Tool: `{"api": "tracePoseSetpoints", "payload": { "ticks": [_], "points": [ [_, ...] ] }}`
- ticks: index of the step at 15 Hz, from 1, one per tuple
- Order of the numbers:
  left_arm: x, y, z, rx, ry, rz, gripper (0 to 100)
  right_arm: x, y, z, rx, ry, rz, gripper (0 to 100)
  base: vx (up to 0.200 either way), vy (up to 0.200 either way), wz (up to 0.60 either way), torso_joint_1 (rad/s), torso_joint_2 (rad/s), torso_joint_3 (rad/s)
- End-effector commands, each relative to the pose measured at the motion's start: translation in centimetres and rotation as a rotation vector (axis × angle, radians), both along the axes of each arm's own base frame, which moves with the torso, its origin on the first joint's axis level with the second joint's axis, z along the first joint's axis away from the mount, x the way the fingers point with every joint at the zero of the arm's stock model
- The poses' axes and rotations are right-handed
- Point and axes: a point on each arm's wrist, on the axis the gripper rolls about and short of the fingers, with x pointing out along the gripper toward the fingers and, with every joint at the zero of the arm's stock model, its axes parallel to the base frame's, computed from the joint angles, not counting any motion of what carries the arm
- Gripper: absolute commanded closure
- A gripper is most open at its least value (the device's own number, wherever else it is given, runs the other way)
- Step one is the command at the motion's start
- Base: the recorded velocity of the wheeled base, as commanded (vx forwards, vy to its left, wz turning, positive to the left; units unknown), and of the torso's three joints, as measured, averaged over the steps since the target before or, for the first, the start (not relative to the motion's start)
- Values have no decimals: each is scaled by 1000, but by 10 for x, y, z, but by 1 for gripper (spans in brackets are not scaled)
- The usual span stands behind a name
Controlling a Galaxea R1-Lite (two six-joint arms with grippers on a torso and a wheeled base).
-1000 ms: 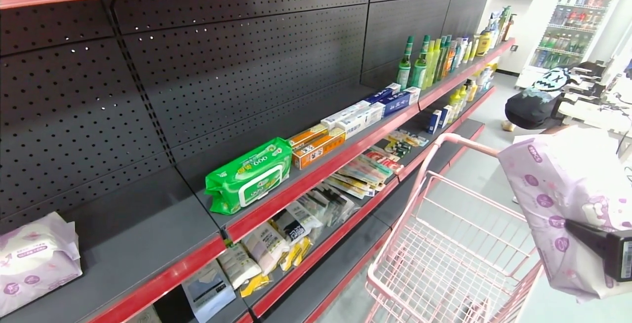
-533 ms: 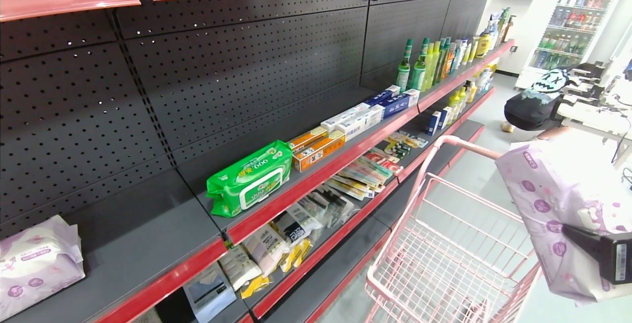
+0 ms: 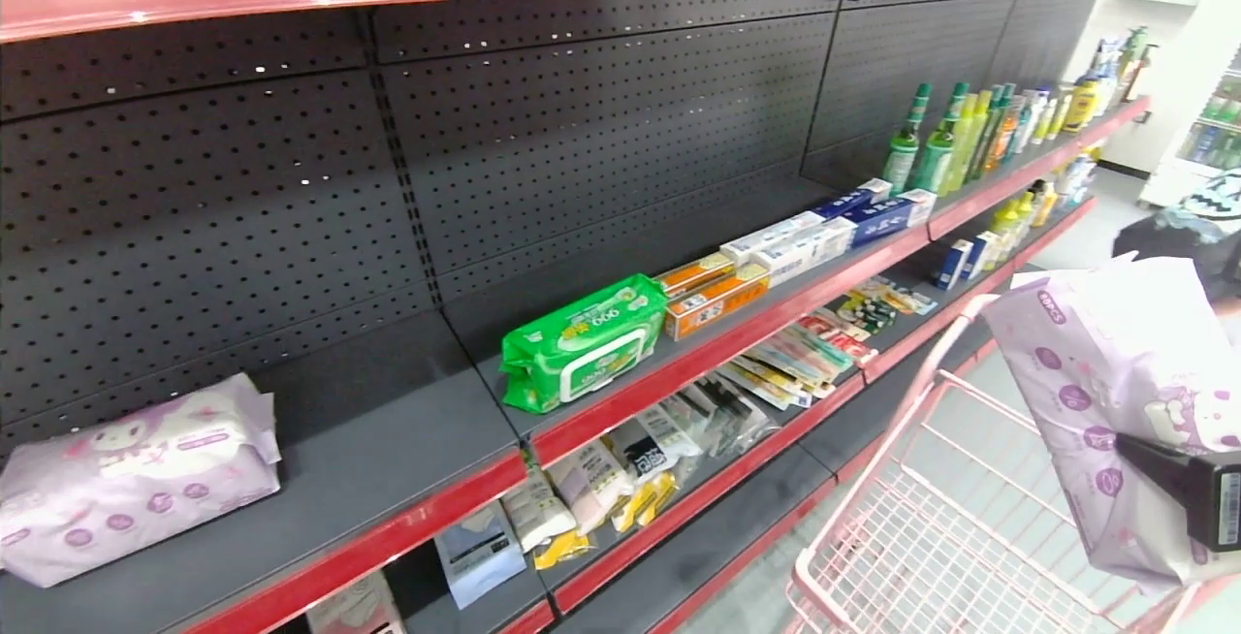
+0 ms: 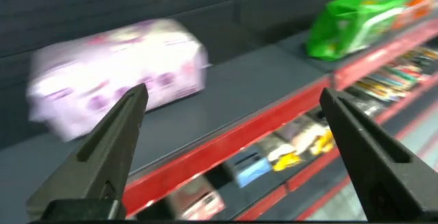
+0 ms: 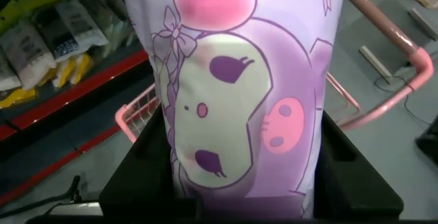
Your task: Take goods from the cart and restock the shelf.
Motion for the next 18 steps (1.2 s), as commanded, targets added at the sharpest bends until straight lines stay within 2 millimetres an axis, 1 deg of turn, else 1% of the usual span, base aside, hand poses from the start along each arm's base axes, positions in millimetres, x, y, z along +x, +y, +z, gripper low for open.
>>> {"api": "tracePoseSetpoints", "payload": {
  "ticks": [1,5,13,15,18],
  "points": [
    [0,0,0,0,0,1,0,0,0,3,-16,-10,8,100,0,0,600,-12,-2,-2],
    [0,0,0,0,2,1,0,-3,0,8,-29,-39,16,100,0,0,600,1,0,2],
    [0,0,0,0,2,1,0,-3,0,7,-30,-36,16,100,0,0,600,2,3,1],
    [0,0,0,0,2,1,0,-3,0,7,-30,-34,16,100,0,0,0,0,0,0],
    [0,0,0,0,2,1,0,-10,-2,9,-27,-63,4,100,0,0,0,0,0,0]
  ]
}}
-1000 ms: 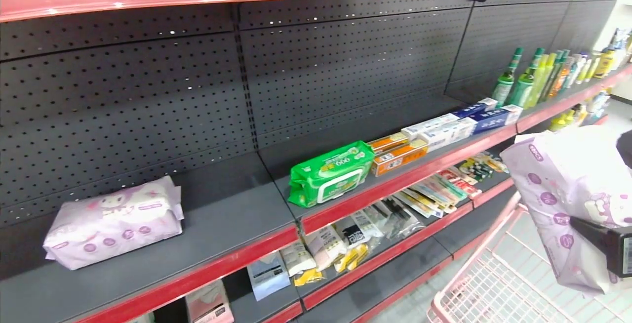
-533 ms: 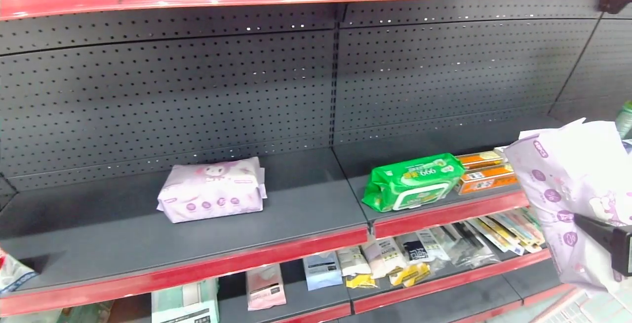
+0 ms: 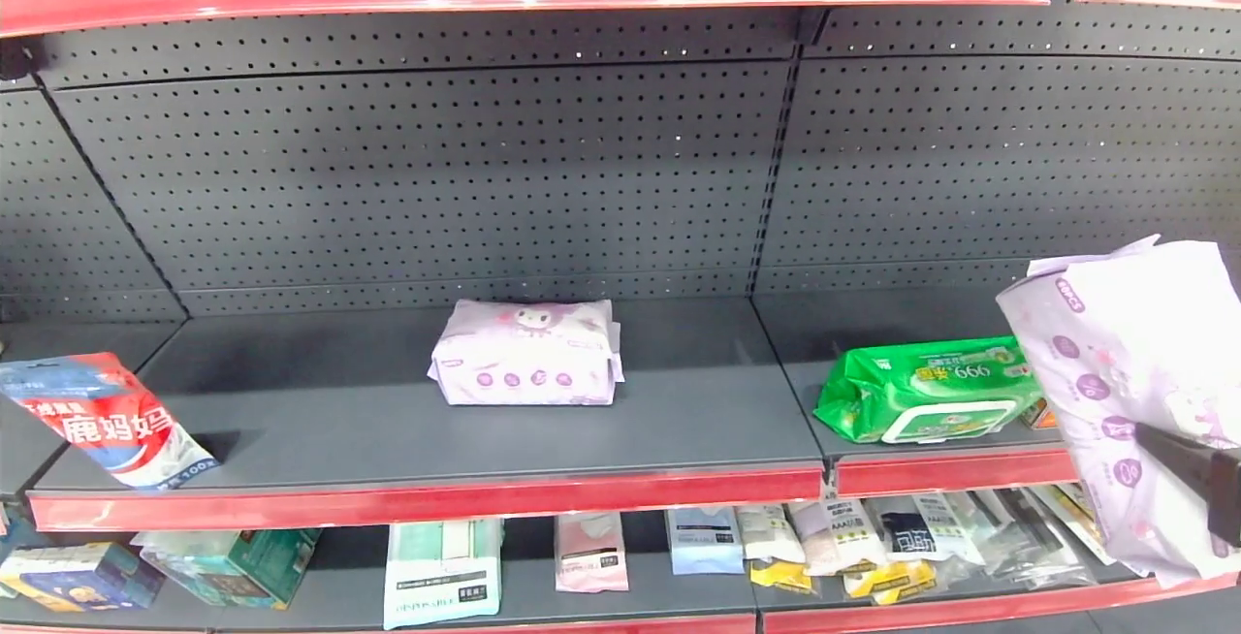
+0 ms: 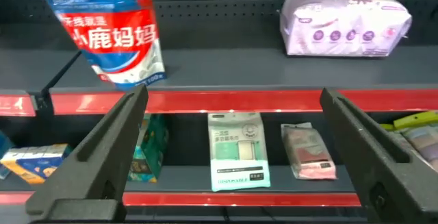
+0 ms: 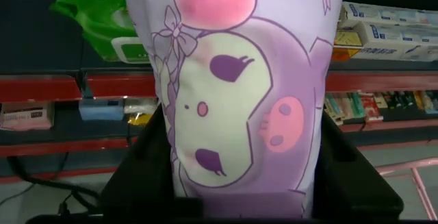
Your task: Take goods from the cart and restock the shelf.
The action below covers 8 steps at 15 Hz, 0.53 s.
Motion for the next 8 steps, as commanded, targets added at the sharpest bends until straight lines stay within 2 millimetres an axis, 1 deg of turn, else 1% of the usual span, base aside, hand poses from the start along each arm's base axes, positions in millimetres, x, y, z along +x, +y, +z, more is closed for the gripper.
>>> {"api": "tracePoseSetpoints", "payload": {
  "ticks": [1,3,4,7,8],
  "points": [
    [0,0,0,1,2,1,0,-10,-1,4,5,-40,1,100,0,0,0,0,0,0],
    [1,0,0,1,8,-1,0,-22,-2,8,17,-96,13,100,0,0,0,0,0,0],
    [1,0,0,3,19,-5,0,-33,-3,10,23,-140,24,100,0,0,0,0,0,0],
    [2,-1,2,5,28,-65,0,-68,-5,-3,29,-230,69,100,0,0,0,0,0,0],
    [3,-1,2,6,43,-73,0,-72,-6,-5,24,-239,77,100,0,0,0,0,0,0]
  ]
}}
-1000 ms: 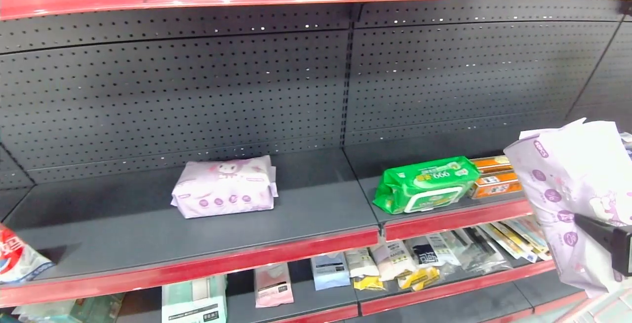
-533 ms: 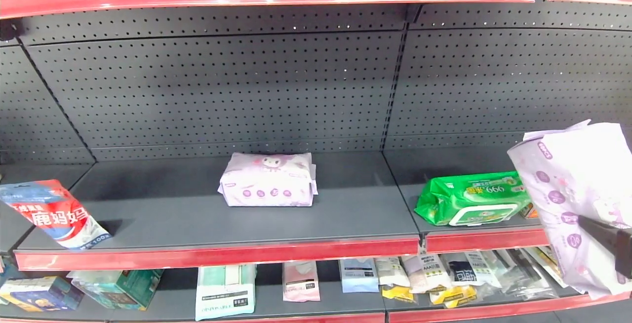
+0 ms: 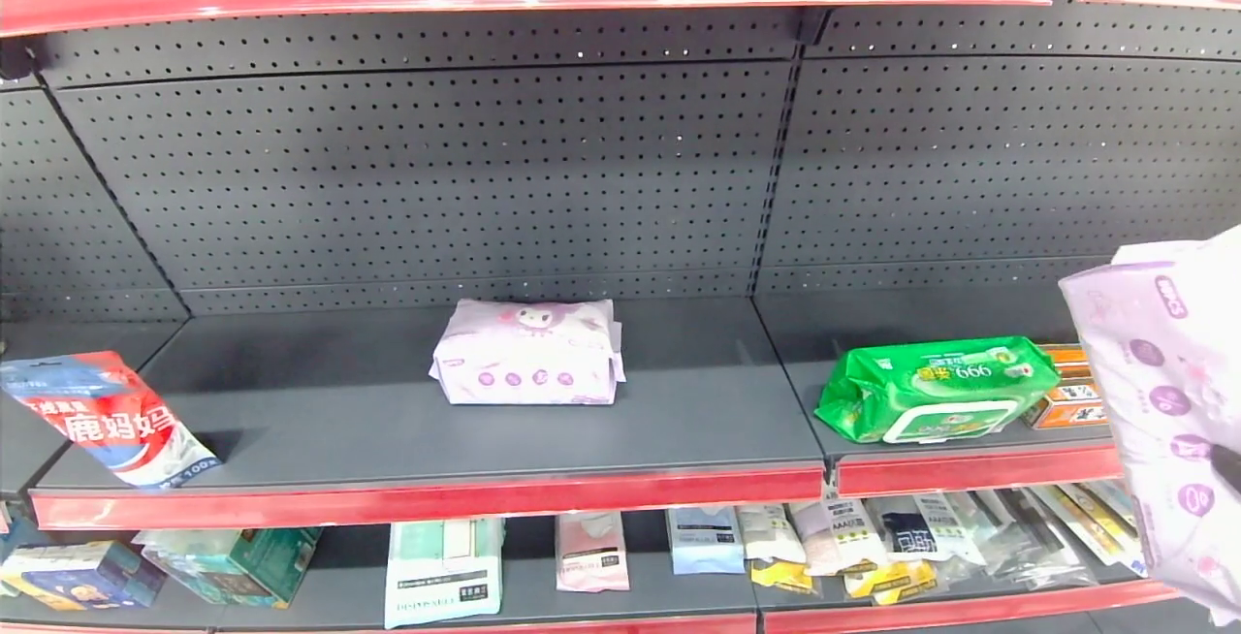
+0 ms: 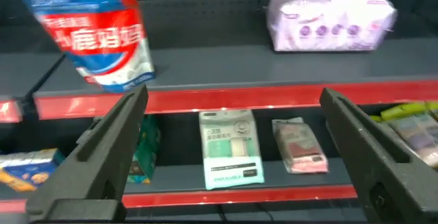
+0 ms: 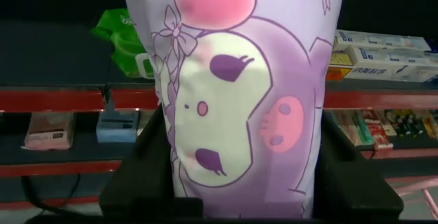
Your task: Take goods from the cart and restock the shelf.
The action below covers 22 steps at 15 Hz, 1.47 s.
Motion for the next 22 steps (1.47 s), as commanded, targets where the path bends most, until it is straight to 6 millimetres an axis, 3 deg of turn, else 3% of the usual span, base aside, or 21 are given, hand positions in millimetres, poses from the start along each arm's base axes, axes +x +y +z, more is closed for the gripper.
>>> {"api": "tracePoseSetpoints", "payload": {
  "ticks": [1,2,3,4,6,9,11,16,18,20,22],
  "points": [
    [4,0,1,10,44,-32,0,-27,-2,-9,-9,-92,40,100,0,0,0,0,0,0],
    [3,0,7,23,29,-51,0,-35,-3,-13,-16,-118,58,100,0,0,0,0,0,0],
    [6,0,46,13,17,-42,0,-39,-3,-15,-16,-130,65,100,0,0,0,0,0,0],
    [23,0,85,-51,50,-43,0,-41,-3,-19,-13,-132,72,100,0,0,0,0,0,0],
    [42,-1,111,-102,83,-43,0,-43,-3,-23,2,-132,110,100,0,0,0,0,0,0],
    [91,1,113,-36,268,70,0,-41,-2,-19,4,-137,117,100,0,0,0,0,0,0],
    [117,1,104,40,389,55,0,-40,-2,-19,5,-128,111,100,0,0,0,0,0,0],
    [180,5,95,185,567,-174,0,-32,0,-28,6,-54,155,100,0,0,0,0,0,0],
    [231,5,101,250,596,-298,0,-26,0,-28,-1,-21,142,100,0,0,0,0,0,0],
    [262,7,98,342,628,-369,0,-24,0,-29,-5,-4,137,100,0,0,0,0,0,0],
    [307,11,87,416,630,-520,0,-18,0,-29,-38,22,124,100,0,0,0,0,0,0]
  ]
}}
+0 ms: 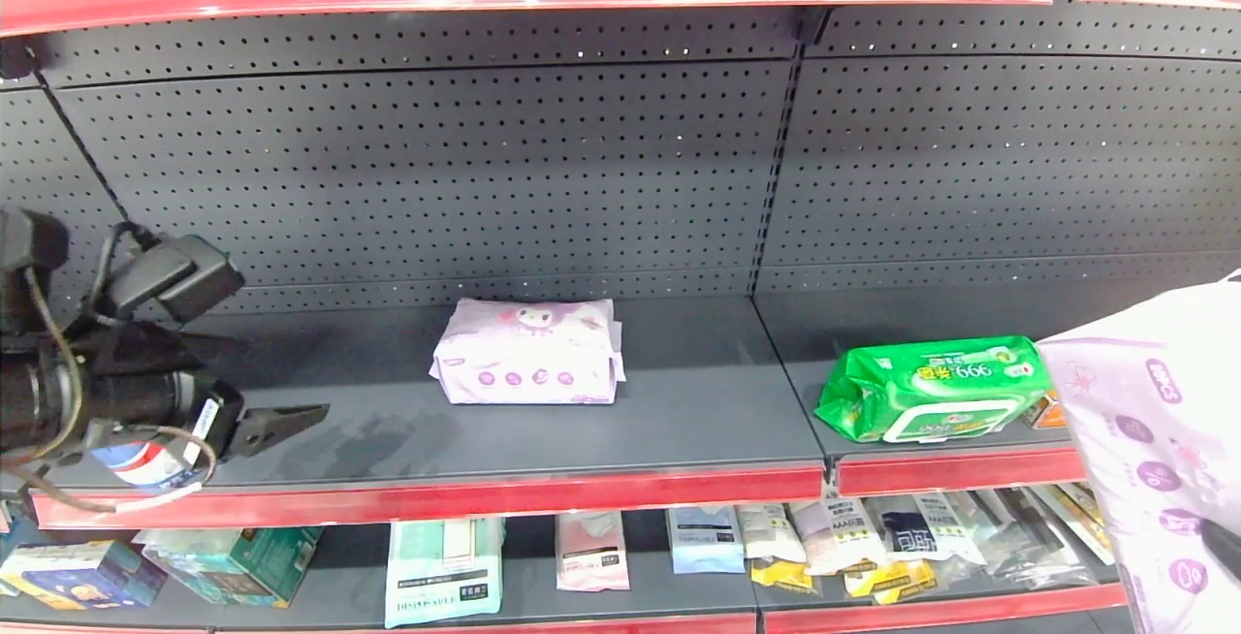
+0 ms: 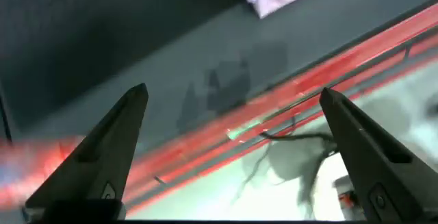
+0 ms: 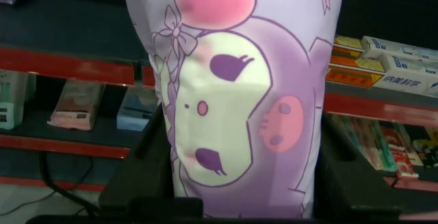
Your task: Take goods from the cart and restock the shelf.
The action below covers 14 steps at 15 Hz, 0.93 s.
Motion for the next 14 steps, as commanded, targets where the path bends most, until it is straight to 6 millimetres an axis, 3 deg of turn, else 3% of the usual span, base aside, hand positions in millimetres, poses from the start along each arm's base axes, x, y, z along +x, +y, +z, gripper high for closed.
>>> {"api": "tracePoseSetpoints", "payload": {
  "ticks": [1,5,14],
  "points": [
    [74,6,-30,23,85,-165,0,6,1,0,-14,31,-3,100,0,0,0,0,0,0],
    [113,-11,-45,10,120,-284,0,6,0,-2,-22,40,-10,100,0,0,0,0,0,0],
    [171,-51,-47,16,58,-392,0,8,0,-4,-48,57,-6,100,0,0,0,0,0,0]
  ]
}}
